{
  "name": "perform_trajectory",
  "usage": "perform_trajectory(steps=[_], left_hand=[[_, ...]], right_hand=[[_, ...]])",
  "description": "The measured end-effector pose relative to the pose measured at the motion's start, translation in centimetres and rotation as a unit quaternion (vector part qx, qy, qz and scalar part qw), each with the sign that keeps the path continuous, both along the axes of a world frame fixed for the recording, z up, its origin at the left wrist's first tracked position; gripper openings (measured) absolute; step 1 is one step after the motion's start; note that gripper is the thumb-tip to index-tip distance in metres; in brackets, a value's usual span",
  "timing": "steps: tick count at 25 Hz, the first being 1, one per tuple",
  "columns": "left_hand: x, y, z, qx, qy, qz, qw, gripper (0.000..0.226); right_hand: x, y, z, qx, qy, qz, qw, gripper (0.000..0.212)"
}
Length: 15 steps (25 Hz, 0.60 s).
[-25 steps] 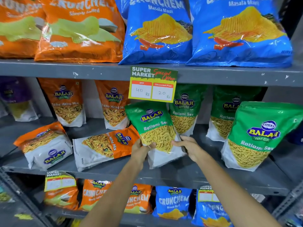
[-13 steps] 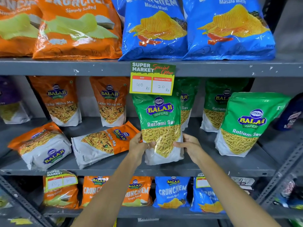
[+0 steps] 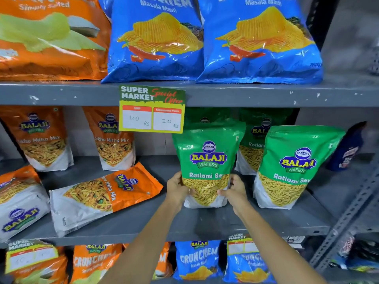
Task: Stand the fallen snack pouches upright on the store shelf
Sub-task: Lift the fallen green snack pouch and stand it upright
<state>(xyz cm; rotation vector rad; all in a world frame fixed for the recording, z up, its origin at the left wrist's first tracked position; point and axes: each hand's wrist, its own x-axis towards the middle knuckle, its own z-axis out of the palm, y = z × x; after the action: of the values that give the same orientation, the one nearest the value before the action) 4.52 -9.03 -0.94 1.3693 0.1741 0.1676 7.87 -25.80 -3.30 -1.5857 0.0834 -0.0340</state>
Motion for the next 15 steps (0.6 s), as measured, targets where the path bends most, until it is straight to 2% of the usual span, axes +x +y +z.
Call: perform_trajectory(steps=[4,6,8,10,12,15], left_hand=[[1.2,-0.9,-1.1,0.007,0.014,0.027,1.000,0.056],[1.1,-1.0,-1.4,0.007,0.028,0.056,0.998,0.055],[0.8,-0.8,-1.3,0.000,0.021,0.088,0.996,0.049],[0.5,-0.2,-0.9,-0.010,0.006,0.138,0.990,0.044],[0.5,1.3,-0.1,-0.024,0.004,0.196,0.980,0.040],[0.7,5.3,1.2,-0.023,0.008,0.249,0.968,0.036]], right_hand=[[1.3,-0.8,-1.1,0.017,0.014,0.014,1.000,0.047],[0.9,-0.6,-1.6,0.016,-0.024,-0.015,0.999,0.044],[0.0,0.0,-1.6,-0.035,-0.128,-0.147,0.980,0.041],[-1.0,0.9,-0.8,-0.117,-0.264,-0.220,0.932,0.038],[-1.8,2.2,0.2,-0.157,-0.376,-0.187,0.894,0.032],[-2.6,5.3,1.2,-0.170,-0.448,-0.111,0.870,0.020]])
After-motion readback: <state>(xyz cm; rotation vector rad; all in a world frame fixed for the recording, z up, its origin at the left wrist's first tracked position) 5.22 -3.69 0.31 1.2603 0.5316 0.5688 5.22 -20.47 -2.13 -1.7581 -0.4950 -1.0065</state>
